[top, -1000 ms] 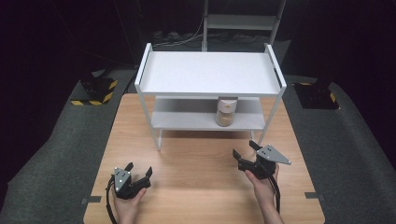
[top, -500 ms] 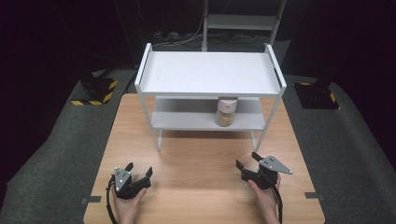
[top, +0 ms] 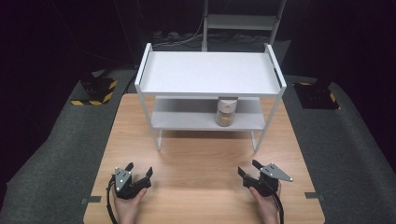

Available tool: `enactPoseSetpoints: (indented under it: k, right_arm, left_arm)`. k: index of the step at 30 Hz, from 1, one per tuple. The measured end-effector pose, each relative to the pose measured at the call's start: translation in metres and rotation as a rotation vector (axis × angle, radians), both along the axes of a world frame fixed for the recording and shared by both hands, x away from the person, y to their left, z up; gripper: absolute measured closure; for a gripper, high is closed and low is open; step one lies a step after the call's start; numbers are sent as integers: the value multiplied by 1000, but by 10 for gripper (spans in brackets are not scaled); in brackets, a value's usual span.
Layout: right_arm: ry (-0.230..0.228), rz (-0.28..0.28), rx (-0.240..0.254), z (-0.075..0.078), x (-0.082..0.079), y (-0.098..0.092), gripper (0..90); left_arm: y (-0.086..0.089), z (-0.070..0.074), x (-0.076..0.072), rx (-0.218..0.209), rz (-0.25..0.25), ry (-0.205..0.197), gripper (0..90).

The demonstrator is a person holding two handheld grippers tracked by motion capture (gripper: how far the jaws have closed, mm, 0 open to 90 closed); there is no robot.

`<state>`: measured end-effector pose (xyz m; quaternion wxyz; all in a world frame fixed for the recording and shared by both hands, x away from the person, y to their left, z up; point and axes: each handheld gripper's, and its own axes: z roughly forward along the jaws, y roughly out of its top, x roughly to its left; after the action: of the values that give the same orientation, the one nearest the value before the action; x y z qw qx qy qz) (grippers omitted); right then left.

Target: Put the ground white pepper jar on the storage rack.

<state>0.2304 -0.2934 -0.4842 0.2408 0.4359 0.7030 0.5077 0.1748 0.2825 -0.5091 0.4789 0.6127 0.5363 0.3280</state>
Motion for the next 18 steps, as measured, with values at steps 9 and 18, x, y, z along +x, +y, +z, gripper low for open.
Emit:
enactPoseSetpoints:
  k: [9, 18]
  right_arm:
    - [11, -1, 2, -2, 0, -1, 279]
    - [16, -5, 13, -4, -2, -4, 278]
  left_arm:
    - [-1, 0, 0, 2, 1, 2, 166]
    - [0, 0, 0, 1, 0, 2, 166]
